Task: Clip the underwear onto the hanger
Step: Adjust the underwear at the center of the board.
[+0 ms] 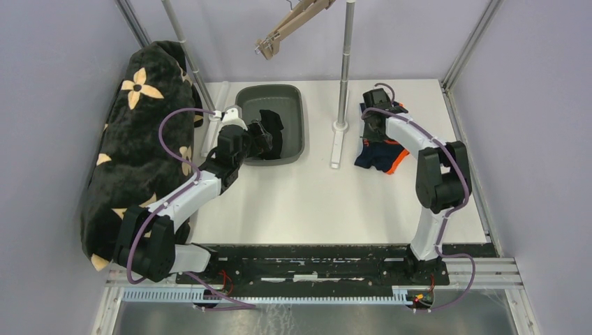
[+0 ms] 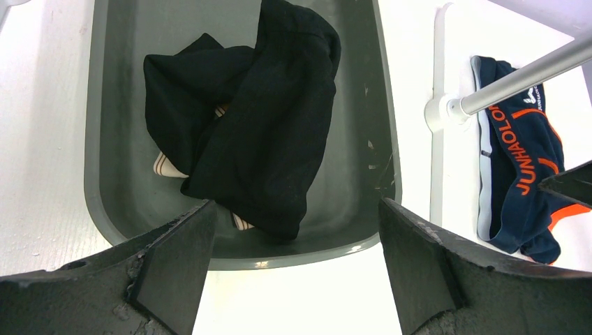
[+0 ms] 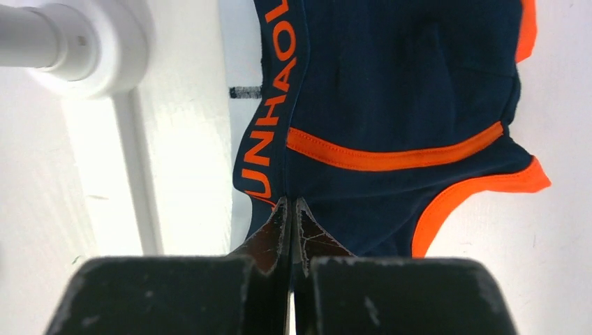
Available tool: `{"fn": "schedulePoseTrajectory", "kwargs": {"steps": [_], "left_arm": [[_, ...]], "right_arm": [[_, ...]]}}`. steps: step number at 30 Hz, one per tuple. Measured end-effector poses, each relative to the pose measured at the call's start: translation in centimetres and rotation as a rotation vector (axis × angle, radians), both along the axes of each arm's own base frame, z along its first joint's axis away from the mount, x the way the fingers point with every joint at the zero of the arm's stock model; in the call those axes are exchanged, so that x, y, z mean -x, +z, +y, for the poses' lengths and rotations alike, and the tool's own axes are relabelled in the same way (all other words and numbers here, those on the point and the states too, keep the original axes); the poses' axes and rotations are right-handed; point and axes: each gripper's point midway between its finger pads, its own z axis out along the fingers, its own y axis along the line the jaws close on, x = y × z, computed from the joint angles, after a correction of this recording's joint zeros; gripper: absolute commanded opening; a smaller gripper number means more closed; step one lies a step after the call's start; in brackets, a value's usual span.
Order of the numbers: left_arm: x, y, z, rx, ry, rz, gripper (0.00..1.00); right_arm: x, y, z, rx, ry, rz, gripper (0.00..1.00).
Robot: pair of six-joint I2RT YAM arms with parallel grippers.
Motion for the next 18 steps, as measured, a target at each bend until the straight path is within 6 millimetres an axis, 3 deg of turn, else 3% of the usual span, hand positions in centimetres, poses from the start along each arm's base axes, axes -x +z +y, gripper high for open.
{"fn": "schedulePoseTrajectory", "kwargs": {"steps": [5,8,15,18], "left_arm": [[0.0,0.0,0.0,0.0,0.0,0.0,0.91],[0.0,0.0,0.0,0.0,0.0,0.0,0.91],[0.0,0.0,0.0,0.0,0.001,-0.001,0.91],[0.0,0.0,0.0,0.0,0.001,-0.001,0.91]], "right_arm": [[-0.2,2.8,1.0,-0.051,0.027,-0.074,0.01],[-0.5,3.3,1.7,-0.079,0.051,-0.092,0.01],[-0.8,2.1,3.4,-0.133,0.109,-0.066,0.02],[-1.4,0.6,4.2,-0.153,0.133,-0.033,0.17]]}}
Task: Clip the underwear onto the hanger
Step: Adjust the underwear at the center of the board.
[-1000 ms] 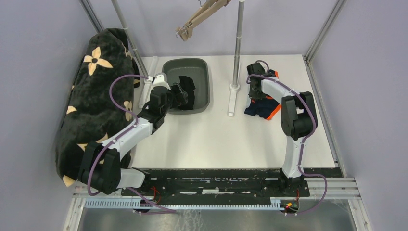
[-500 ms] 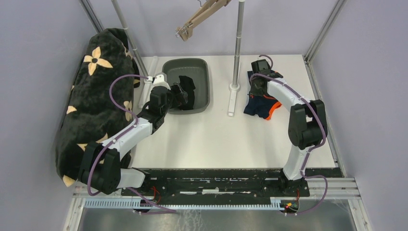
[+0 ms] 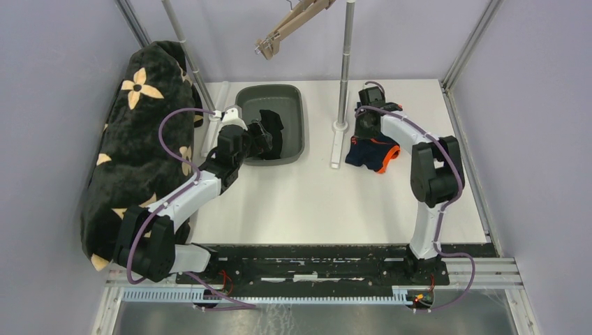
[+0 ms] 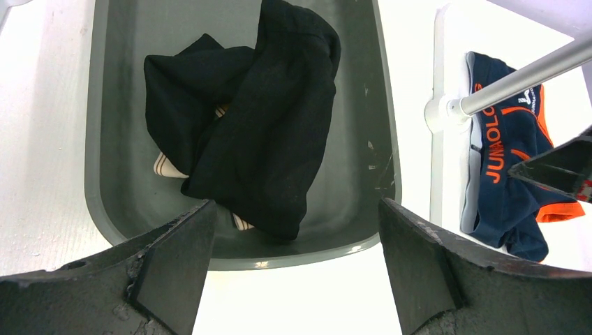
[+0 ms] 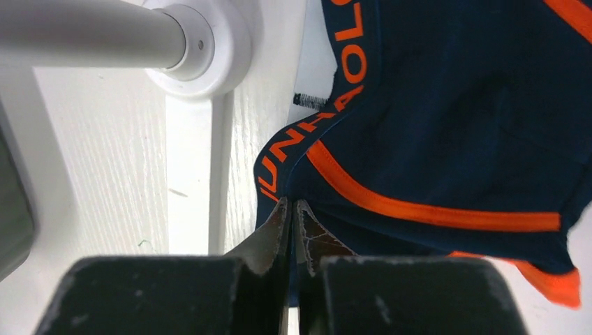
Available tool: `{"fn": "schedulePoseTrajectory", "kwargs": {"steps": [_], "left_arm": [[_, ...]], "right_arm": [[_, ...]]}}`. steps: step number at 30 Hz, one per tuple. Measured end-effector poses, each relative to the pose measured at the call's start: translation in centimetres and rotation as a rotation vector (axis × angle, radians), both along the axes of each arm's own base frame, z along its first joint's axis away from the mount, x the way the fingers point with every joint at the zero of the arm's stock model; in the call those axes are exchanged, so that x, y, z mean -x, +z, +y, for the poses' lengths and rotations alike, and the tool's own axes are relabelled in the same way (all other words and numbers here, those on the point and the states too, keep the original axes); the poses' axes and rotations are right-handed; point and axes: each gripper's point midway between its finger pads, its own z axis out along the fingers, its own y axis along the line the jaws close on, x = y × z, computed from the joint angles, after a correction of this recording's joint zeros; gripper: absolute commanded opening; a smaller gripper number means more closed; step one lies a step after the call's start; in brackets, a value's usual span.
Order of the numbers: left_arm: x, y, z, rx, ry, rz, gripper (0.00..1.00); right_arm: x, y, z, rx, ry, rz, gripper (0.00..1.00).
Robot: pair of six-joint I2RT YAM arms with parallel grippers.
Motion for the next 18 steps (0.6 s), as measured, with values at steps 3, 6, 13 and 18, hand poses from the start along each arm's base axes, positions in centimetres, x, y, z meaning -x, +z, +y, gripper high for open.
{"fn": "schedulePoseTrajectory", "kwargs": {"steps": [3,6,13,18], "left_arm": [[0.0,0.0,0.0,0.0,0.0,0.0,0.91],[0.0,0.0,0.0,0.0,0.0,0.0,0.91],[0.0,0.1,0.0,0.0,0.001,-0.002,0.91],[0.0,0.1,0.0,0.001,0.001,-0.002,0.91]], "right_arm": [[-0.6,-1.3,0.5,-0.006,0.022,0.023,0.45],[-0.8,-1.8,0.6,-0.003,0.027,0.026,0.56],[1.3,-0.5,0.3,-0.006,0.038,-0.015,0.56],[2.9,0.4,1.2,0.002,0.075,-0.037,0.56]]}}
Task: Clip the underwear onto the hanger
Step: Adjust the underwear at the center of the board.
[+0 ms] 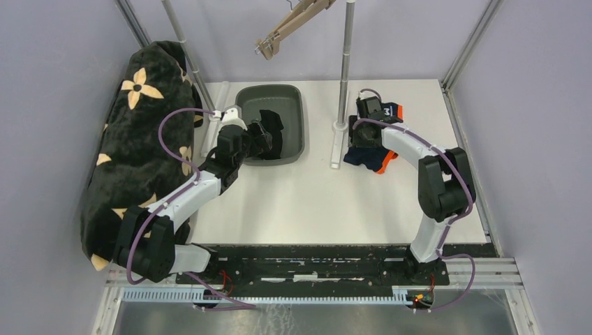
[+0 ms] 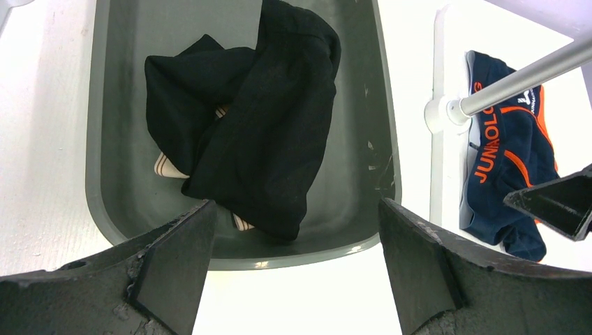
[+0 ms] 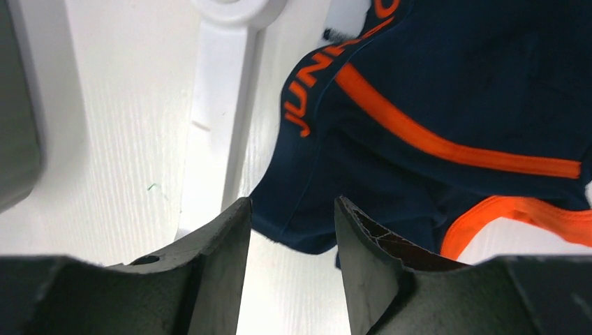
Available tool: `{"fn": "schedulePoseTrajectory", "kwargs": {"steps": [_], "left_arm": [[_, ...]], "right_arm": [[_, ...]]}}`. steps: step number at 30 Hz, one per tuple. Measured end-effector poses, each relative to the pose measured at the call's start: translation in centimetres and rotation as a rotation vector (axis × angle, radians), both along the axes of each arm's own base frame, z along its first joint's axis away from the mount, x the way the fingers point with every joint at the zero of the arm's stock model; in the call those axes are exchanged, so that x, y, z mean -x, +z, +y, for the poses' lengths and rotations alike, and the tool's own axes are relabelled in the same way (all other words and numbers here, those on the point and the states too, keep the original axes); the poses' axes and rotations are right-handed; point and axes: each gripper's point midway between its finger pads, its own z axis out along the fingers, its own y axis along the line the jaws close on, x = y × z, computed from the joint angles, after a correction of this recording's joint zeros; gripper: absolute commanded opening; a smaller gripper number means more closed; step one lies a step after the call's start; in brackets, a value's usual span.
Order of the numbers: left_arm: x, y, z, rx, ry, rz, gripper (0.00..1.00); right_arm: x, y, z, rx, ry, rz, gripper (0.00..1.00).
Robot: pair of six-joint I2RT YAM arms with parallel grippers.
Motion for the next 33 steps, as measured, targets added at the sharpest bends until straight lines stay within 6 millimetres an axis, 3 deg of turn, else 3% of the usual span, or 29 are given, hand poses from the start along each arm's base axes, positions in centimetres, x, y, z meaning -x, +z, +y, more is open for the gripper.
{"fn": "schedulePoseTrajectory", "kwargs": {"steps": [8,18,23,33], "left_arm": [[0.0,0.0,0.0,0.0,0.0,0.0,0.91],[0.0,0.0,0.0,0.0,0.0,0.0,0.91],[0.0,0.0,0.0,0.0,0.0,0.0,0.91],[0.0,0.0,0.0,0.0,0.001,0.0,0.91]], "right_arm": [[2.1,-1.3,2.1,0.029,0.078,0.031,0.52],[2.3,-3.2,2.2,0.043,0.087,0.063,0.5],[2.5,-4.4,2.1,0.053,0.089,0.089,0.38],[4.6,-6.0,2.3,0.025,0.079,0.143,0.37]]}}
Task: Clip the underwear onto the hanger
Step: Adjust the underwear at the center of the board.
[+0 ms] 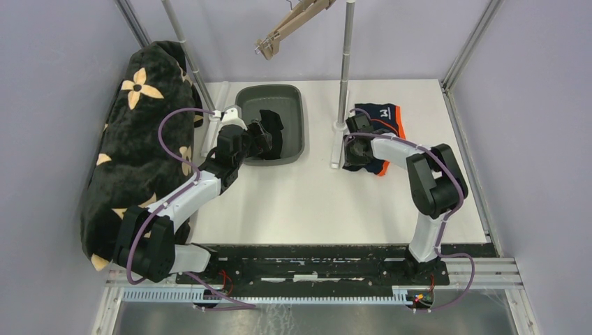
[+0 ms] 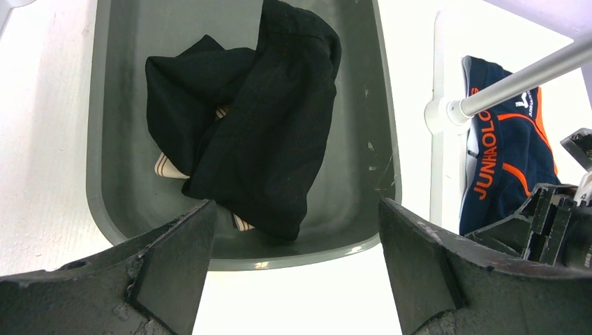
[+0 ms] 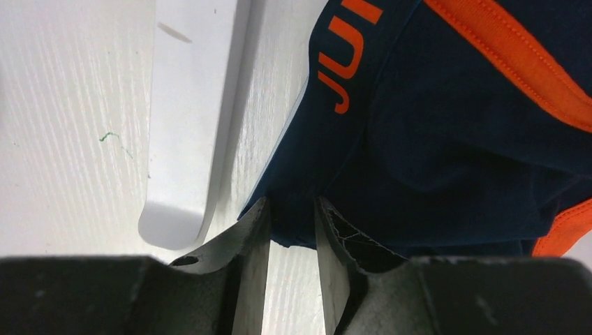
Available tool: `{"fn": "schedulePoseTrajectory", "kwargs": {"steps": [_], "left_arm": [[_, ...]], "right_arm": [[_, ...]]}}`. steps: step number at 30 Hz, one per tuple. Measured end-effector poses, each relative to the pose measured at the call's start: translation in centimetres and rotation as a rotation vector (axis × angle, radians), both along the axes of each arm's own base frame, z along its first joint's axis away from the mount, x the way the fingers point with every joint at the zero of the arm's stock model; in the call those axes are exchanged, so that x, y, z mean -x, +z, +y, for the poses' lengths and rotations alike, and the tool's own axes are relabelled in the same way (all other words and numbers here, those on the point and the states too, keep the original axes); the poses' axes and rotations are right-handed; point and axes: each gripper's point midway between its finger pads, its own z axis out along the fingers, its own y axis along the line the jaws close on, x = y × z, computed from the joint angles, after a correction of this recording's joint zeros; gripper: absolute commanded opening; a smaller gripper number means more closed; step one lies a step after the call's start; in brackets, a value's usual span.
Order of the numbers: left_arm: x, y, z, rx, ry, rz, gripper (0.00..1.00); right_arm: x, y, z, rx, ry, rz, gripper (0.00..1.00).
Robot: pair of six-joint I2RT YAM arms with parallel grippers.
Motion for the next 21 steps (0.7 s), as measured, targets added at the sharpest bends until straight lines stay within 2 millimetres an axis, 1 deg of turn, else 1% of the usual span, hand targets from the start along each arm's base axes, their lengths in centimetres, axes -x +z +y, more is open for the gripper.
{"fn": "schedulePoseTrajectory", "kwargs": {"steps": [2,8,11,14,15,18,19,20,21], "left_arm": [[0.0,0.0,0.0,0.0,0.001,0.0,0.91],[0.0,0.0,0.0,0.0,0.0,0.0,0.91],[0.0,0.1,0.0,0.0,0.0,-0.001,0.92],[0.0,0.3,0.1,0.002,0.002,-0.008,0.96],[0.0,0.4,0.1,0.003,0.003,-0.011,1.0],[0.1,0.9,0.1,0.008,0.003,-0.021,0.99],[0.1,1.1,0.1,0.01,0.002,-0.026,0.99],[0.2,1.4,0.1,0.013,0.001,-0.032,0.99],[0.3,1.7,0.1,0.018,-0.002,-0.039,0.99]], "right_arm": [[0.5,-0.1,0.2,-0.009,-0.006,0.006,0.37],[3.2,-0.1,1.0,-0.052,-0.016,0.05,0.38],[4.5,0.0,1.1,-0.064,-0.025,0.071,0.38],[5.9,0.2,0.9,-0.069,-0.027,0.083,0.41],[6.3,0.5,0.9,-0.07,-0.027,0.081,0.42],[6.8,2.3,0.9,-0.085,-0.021,0.038,0.45],[6.7,3.4,1.0,-0.094,-0.021,0.008,0.47],[6.3,4.9,1.0,-0.107,-0.022,-0.042,0.48],[6.0,6.0,1.0,-0.116,-0.024,-0.078,0.49]]}}
